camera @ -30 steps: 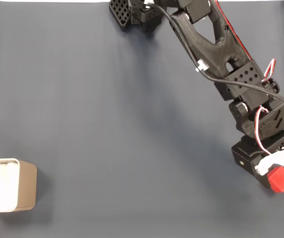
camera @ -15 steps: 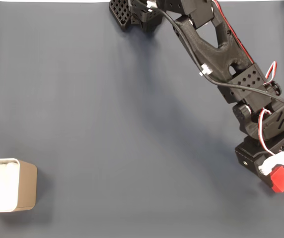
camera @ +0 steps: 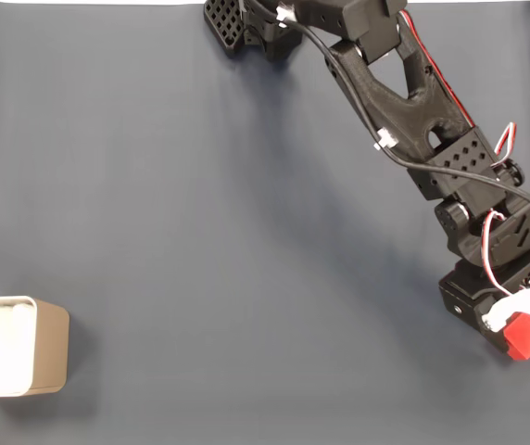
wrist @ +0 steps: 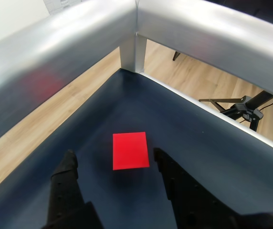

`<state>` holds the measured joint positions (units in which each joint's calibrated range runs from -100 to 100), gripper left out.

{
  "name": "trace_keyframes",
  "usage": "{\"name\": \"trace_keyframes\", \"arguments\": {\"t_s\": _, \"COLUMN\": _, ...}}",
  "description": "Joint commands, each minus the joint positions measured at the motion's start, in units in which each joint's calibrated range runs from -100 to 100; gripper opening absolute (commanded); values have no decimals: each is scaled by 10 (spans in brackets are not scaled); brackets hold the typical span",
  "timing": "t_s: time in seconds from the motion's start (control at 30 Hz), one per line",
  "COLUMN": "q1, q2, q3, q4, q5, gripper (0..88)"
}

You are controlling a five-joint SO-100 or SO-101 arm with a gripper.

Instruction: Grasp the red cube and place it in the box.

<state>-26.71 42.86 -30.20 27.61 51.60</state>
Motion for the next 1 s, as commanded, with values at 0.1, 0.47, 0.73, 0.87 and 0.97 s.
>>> {"name": "trace_keyframes", "arguments": {"t_s": 0.1, "q1": -8, "q2": -3, "q3": -29, "q4": -15, "q5": 3, "gripper": 361}}
{"name": "trace_keyframes", "arguments": {"t_s": 0.47, "q1": -9, "q2": 9, "q3": -36, "q4": -15, "q5": 7, "gripper": 338}}
{"name": "trace_keyframes", "arguments": {"t_s": 0.73, "q1": -9, "q2": 15, "q3": -38, "q4": -15, "q5": 9, "gripper": 311}}
{"name": "trace_keyframes", "arguments": {"t_s": 0.87, "q1": -9, "q2": 16, "q3": -39, "q4": -16, "q5": 12, "gripper": 279}}
{"name": "trace_keyframes", "arguments": {"t_s": 0.97, "q1": -9, "q2": 16, "q3": -41, "q4": -16, "q5": 12, "gripper": 256}}
